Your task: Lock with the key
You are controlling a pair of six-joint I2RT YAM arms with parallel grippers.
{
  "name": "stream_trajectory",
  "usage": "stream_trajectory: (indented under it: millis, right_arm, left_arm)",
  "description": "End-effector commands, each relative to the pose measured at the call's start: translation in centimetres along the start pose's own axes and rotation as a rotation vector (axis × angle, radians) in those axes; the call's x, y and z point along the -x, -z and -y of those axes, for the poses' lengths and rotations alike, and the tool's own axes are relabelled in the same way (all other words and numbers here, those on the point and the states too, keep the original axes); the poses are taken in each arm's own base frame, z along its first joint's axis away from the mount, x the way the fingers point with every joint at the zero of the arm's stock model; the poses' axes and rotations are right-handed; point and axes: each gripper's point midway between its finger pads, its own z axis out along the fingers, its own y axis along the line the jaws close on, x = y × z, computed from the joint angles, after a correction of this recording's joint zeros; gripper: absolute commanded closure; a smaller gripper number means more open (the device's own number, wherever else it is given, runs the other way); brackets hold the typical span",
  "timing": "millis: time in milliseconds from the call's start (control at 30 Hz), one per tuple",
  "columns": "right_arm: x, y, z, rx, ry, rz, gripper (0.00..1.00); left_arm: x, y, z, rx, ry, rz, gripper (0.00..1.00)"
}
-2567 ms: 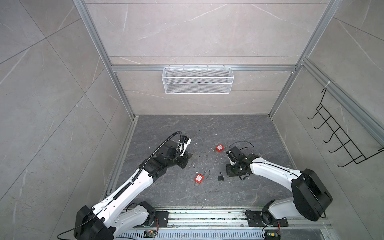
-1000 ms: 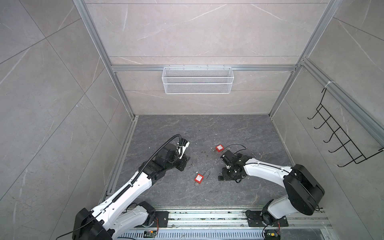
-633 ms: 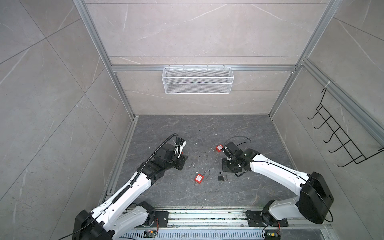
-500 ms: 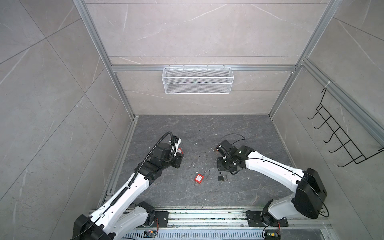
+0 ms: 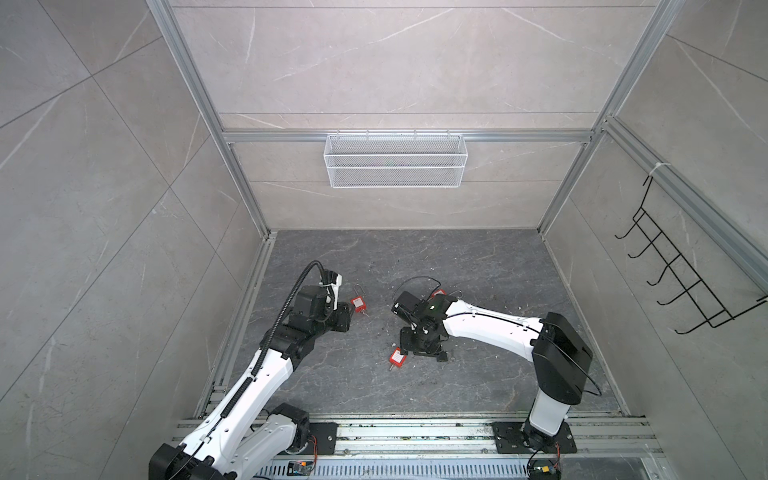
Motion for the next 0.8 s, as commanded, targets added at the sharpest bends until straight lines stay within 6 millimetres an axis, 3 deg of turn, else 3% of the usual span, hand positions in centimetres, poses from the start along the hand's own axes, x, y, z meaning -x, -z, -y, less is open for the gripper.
stream_trajectory:
  millis: [0, 533, 767]
  right_arm:
    - [0.2, -0.1, -1.4, 0.017, -0.018, -0.014, 0.35]
    - [0.7, -2.9, -3.5, -0.022, 0.024, -0.092, 0.30]
    - [0.4, -3.9, -3.5, -0.050, 0.035, -0.132, 0.29]
  left_arm:
    - [0.2, 0.3, 0.1, -0.018, 0.020, 0.010, 0.59]
    - [-0.5, -0.2, -1.1, 0.005, 0.034, -0.021, 0.59]
    - [-0.9, -0.2, -1.4, 0.015, 0.046, -0.030, 0.59]
